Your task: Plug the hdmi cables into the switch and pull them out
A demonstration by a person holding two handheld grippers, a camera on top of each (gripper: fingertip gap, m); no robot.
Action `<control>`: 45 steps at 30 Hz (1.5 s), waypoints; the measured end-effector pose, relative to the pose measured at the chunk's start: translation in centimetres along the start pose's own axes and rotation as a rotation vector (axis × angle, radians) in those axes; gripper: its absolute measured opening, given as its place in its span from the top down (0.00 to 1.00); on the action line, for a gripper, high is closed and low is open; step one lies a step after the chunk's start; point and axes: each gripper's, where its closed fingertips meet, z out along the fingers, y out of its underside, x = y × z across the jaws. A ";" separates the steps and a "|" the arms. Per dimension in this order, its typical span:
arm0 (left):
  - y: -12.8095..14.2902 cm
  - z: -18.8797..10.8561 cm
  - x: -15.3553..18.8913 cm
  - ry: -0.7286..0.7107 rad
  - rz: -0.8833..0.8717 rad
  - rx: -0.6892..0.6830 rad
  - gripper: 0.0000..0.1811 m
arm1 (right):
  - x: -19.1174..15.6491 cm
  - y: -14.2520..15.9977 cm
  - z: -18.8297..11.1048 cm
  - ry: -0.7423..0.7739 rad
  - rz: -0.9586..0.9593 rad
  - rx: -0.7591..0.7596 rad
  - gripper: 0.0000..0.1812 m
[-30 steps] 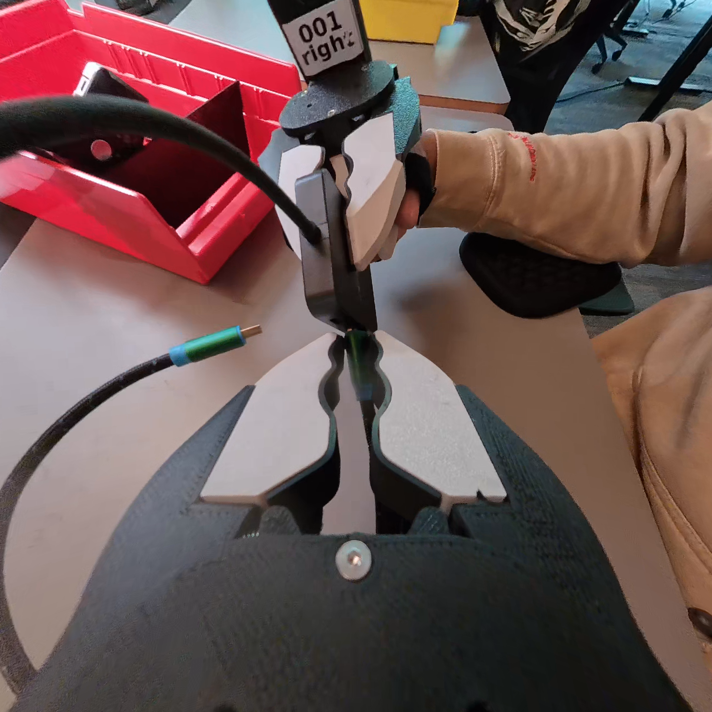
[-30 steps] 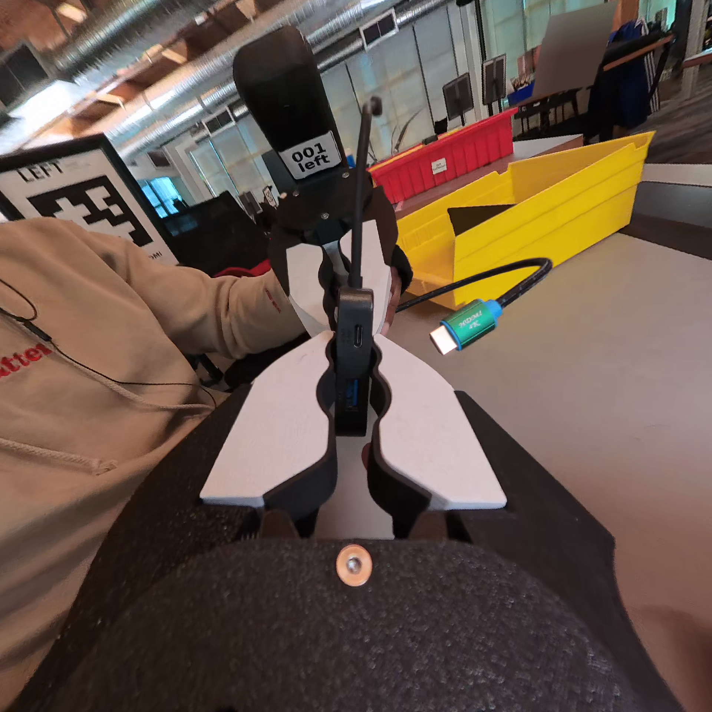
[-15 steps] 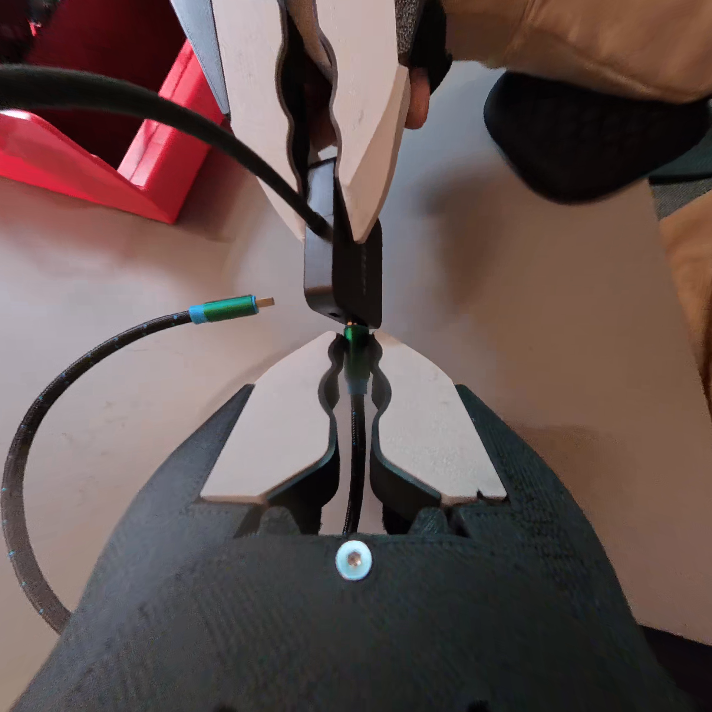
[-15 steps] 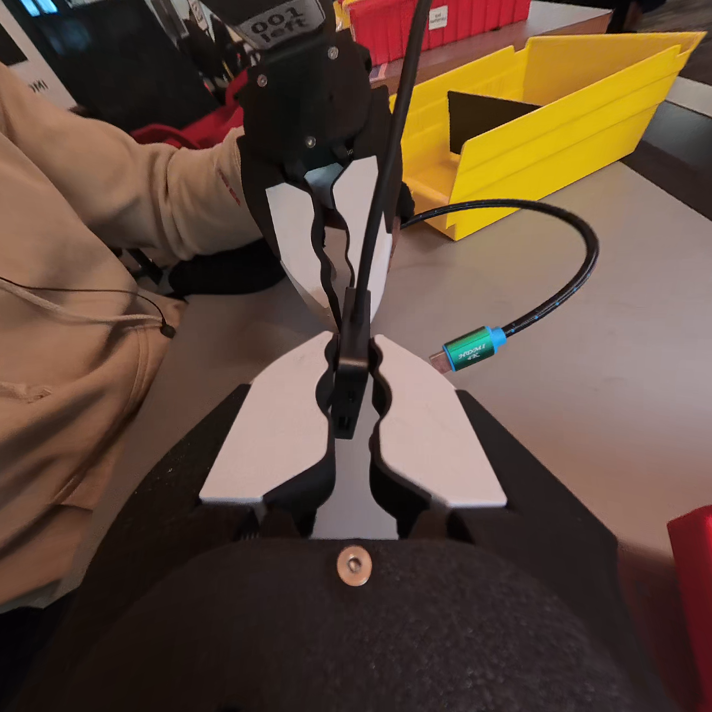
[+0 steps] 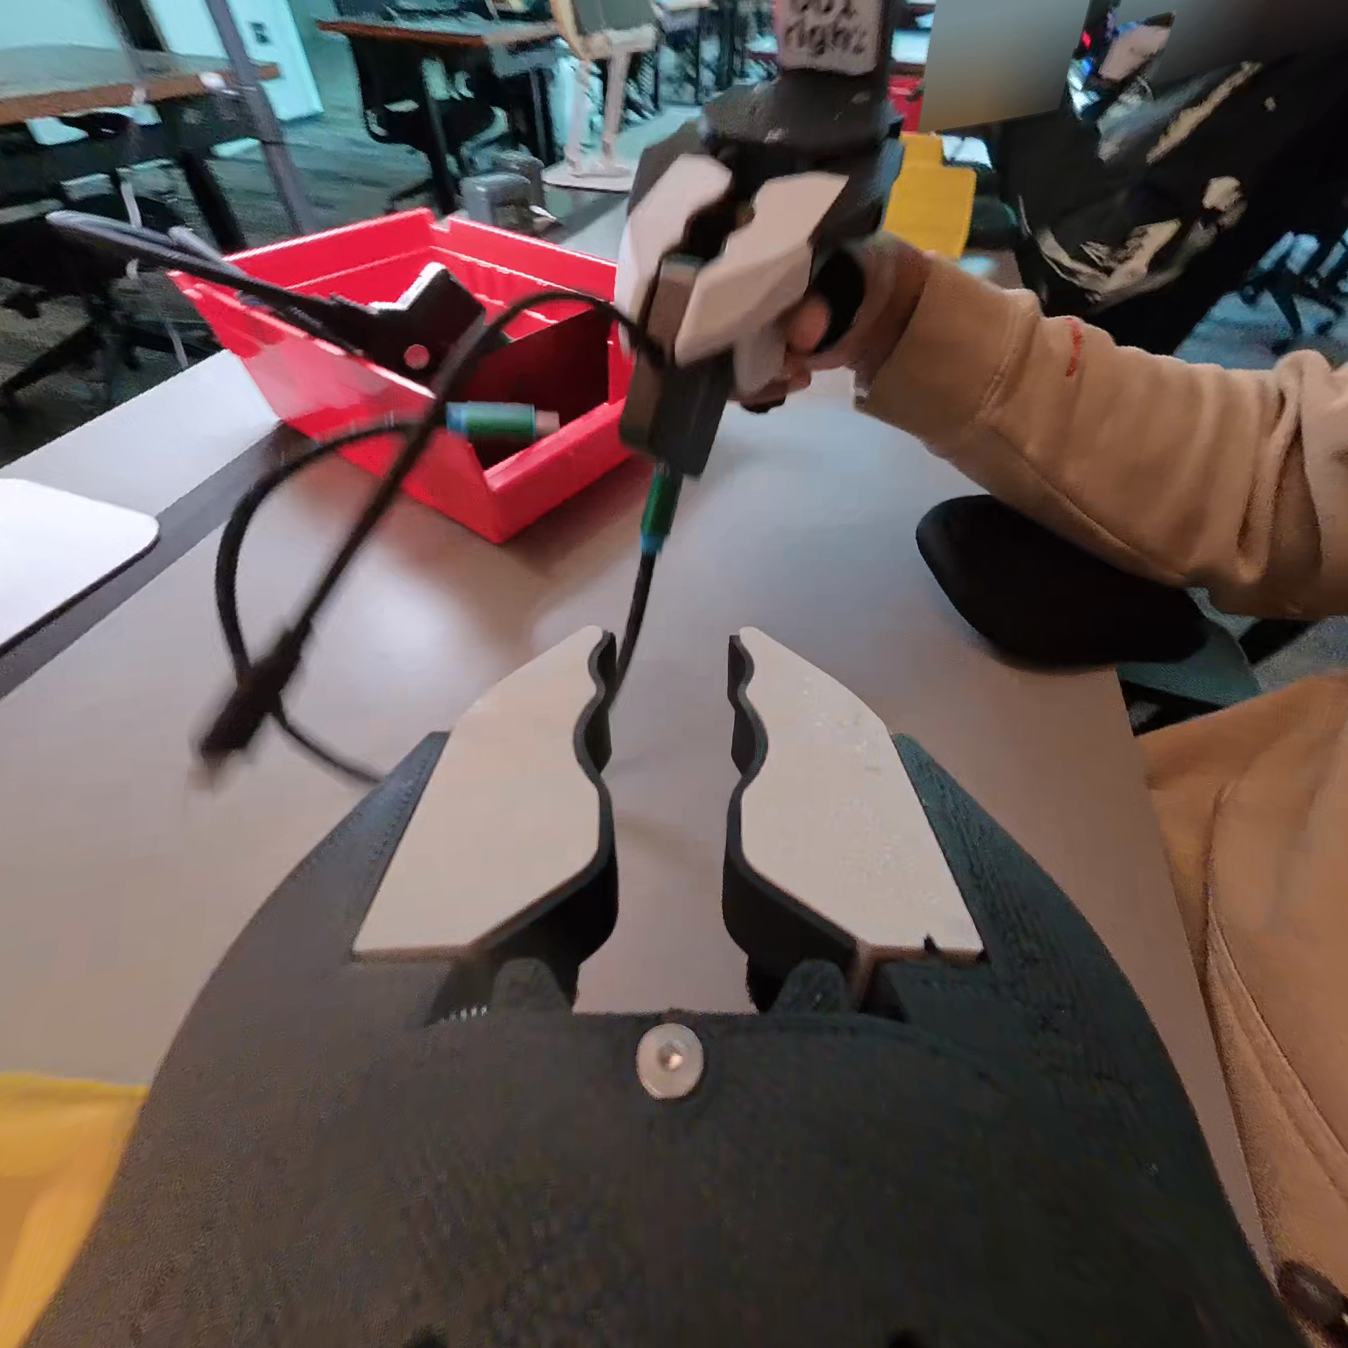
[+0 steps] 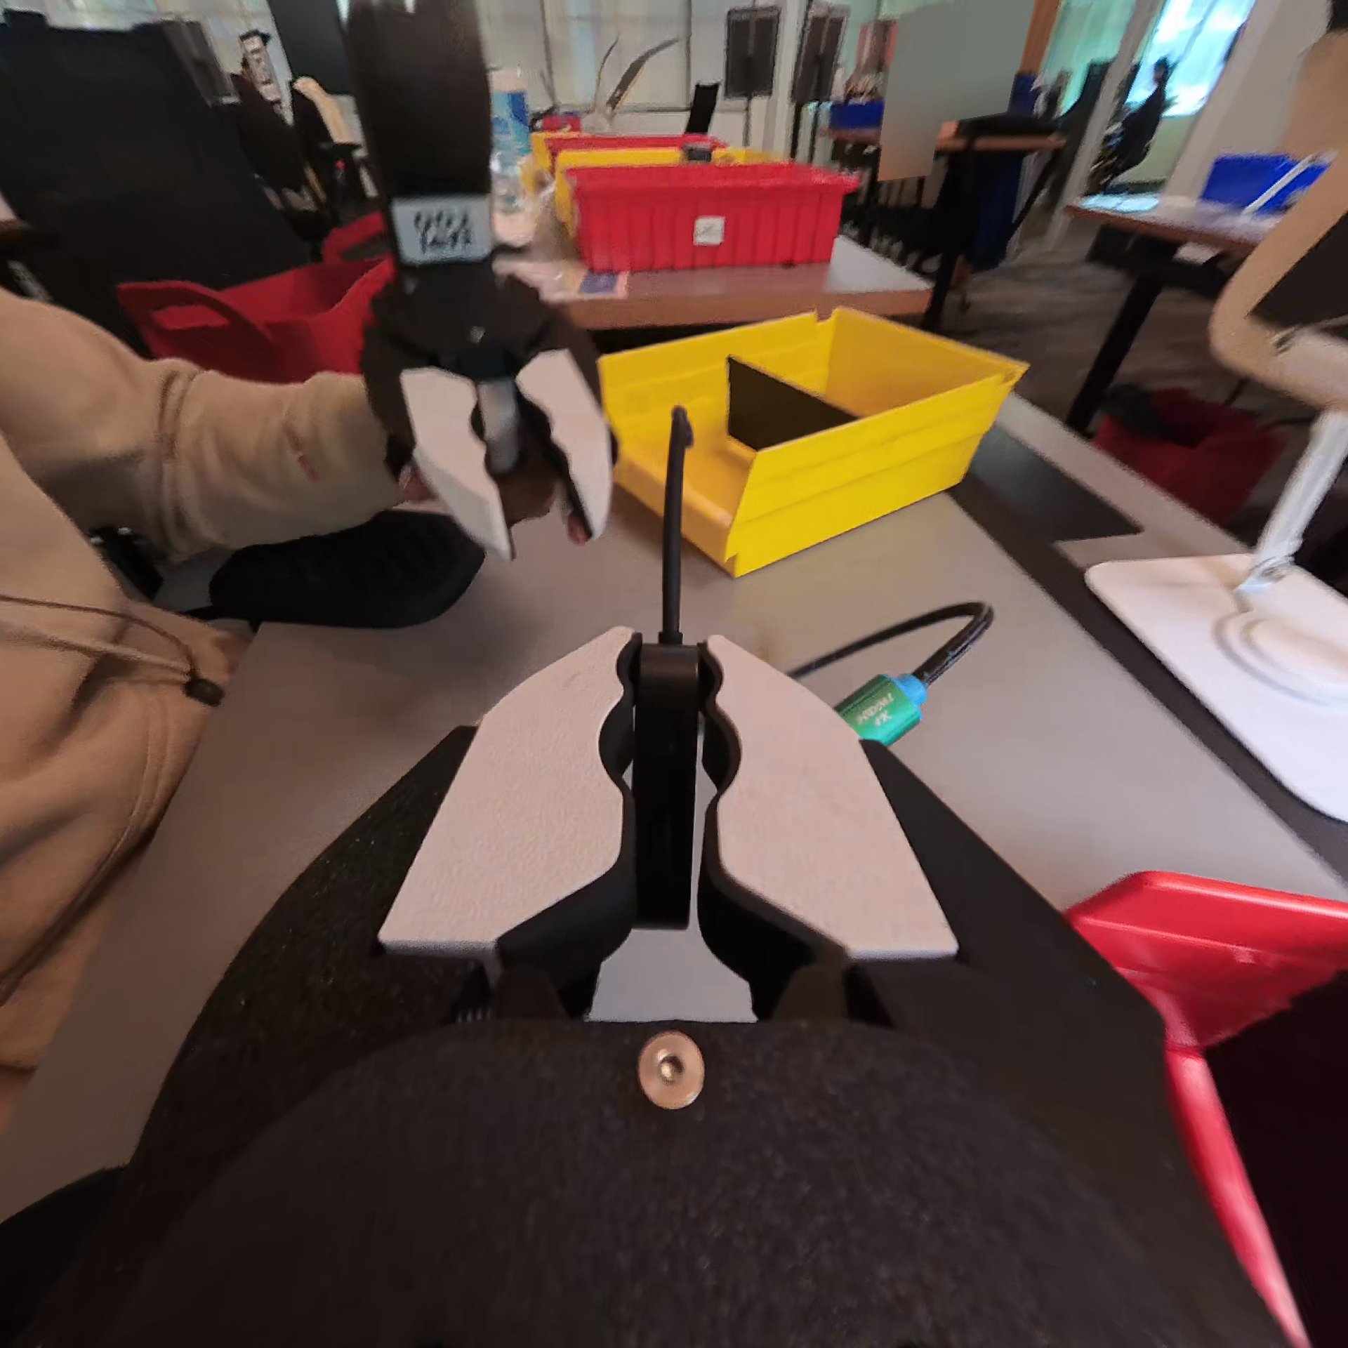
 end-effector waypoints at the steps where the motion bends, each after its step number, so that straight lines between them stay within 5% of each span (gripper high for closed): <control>1: 0.5 -0.3 0.1 -0.023 -0.019 0.020 0.84 | 0.4 -0.9 -0.5 0.036 -0.021 0.014 0.93; 7: 2.1 -1.2 -0.8 -0.130 -0.069 0.090 0.85 | 1.8 -7.3 -3.9 0.193 -0.165 -0.001 0.92; 15: 3.3 -1.5 -2.6 -0.174 -0.134 0.137 0.82 | 9.0 -11.2 -8.9 0.504 -0.360 -0.410 0.92; 21: 3.6 -1.8 -3.0 -0.221 -0.090 0.122 0.82 | 17.8 -8.3 -12.7 0.759 -0.426 -0.743 0.92; 32: 4.4 -2.0 -4.0 -0.265 -0.071 0.090 0.82 | 24.6 7.9 -13.3 0.739 -0.144 -0.981 0.92; 38: 4.8 -2.6 -5.2 -0.321 -0.088 0.073 0.81 | 23.5 9.4 -14.4 0.703 0.009 -0.975 0.77; 45: 4.8 -3.3 -6.4 -0.371 -0.123 0.093 0.80 | 17.2 1.1 -11.4 0.720 -0.071 -0.533 0.74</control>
